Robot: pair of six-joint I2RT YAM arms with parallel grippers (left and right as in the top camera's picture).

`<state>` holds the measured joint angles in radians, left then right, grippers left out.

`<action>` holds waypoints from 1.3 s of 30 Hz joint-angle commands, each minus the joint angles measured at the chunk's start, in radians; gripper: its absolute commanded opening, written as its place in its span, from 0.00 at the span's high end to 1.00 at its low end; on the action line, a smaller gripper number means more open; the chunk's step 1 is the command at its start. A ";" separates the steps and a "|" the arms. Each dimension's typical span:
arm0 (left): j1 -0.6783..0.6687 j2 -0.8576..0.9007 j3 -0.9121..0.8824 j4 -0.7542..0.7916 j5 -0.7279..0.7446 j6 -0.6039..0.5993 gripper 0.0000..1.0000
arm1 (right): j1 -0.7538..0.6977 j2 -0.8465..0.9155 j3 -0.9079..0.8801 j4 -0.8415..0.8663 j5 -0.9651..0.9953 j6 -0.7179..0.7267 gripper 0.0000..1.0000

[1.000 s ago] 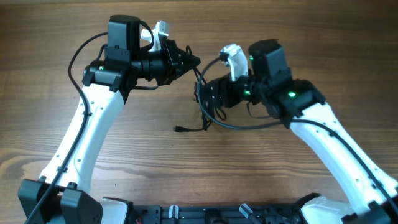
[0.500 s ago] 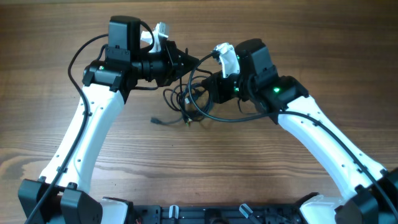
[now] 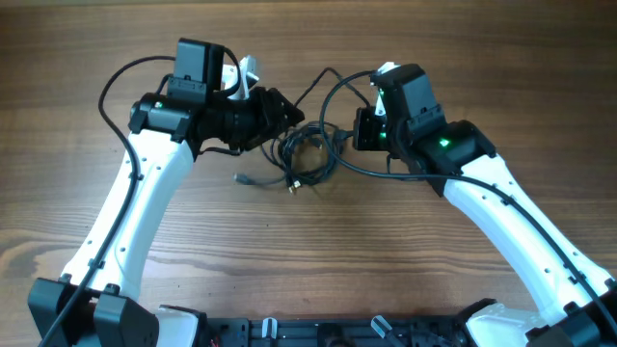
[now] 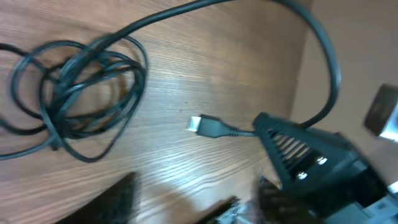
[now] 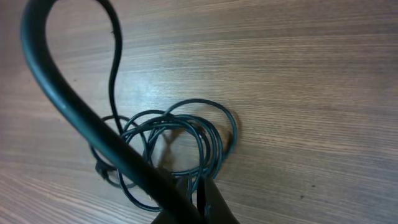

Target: Untangle cables

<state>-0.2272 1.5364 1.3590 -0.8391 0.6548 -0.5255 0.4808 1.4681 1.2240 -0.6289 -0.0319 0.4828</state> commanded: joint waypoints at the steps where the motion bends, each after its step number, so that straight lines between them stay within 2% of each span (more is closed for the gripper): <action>1: 0.000 -0.004 0.012 -0.031 -0.102 0.108 0.11 | -0.002 -0.026 0.012 -0.006 0.085 0.052 0.96; 2: 0.000 -0.004 0.012 -0.047 -0.153 0.108 0.07 | -0.002 -0.026 0.012 -0.006 0.089 0.052 0.96; 4: 0.000 -0.004 0.012 -0.069 -0.217 0.108 0.05 | -0.005 -0.026 0.012 -0.009 0.093 0.053 0.95; 6: 0.000 -0.004 0.012 -0.088 -0.238 0.108 0.05 | -0.011 -0.026 0.012 -0.011 0.099 0.072 0.87; 7: 0.000 -0.004 0.012 -0.092 -0.238 0.108 0.06 | -0.011 -0.026 0.012 -0.013 0.098 0.075 0.80; 10: 0.000 -0.002 0.001 -0.093 -0.238 0.106 0.10 | -0.011 -0.026 0.012 -0.039 0.076 0.103 0.36; 12: 0.000 -0.002 0.000 -0.093 -0.238 0.102 0.12 | -0.011 -0.026 0.012 -0.058 0.072 0.100 0.24; 15: 0.001 -0.002 0.000 -0.075 -0.273 0.071 0.11 | -0.011 -0.025 0.012 -0.003 -0.114 -0.031 0.28; 16: 0.005 -0.002 0.000 -0.071 -0.289 0.033 0.07 | -0.010 -0.024 0.012 0.019 -0.169 -0.055 0.30; 18: 0.042 -0.002 0.000 -0.056 -0.289 -0.056 0.07 | 0.003 -0.007 0.012 0.051 -0.210 -0.069 0.36; 20: 0.091 -0.002 0.000 -0.053 -0.275 -0.103 0.08 | 0.033 0.032 0.012 0.079 -0.225 -0.103 0.37; 27: 0.217 -0.001 0.000 -0.080 -0.263 -0.111 0.09 | 0.132 0.204 0.012 0.180 -0.336 -0.169 0.39; 34: 0.225 -0.001 0.000 -0.083 -0.263 -0.111 0.09 | 0.193 0.355 0.012 0.188 -0.365 -0.166 0.53; 39: 0.225 -0.001 0.000 -0.100 -0.264 -0.108 0.09 | 0.195 0.420 0.012 0.225 -0.330 -0.166 0.56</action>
<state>-0.0063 1.5364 1.3590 -0.9356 0.3901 -0.6273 0.6754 1.8591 1.2240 -0.4206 -0.3771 0.3305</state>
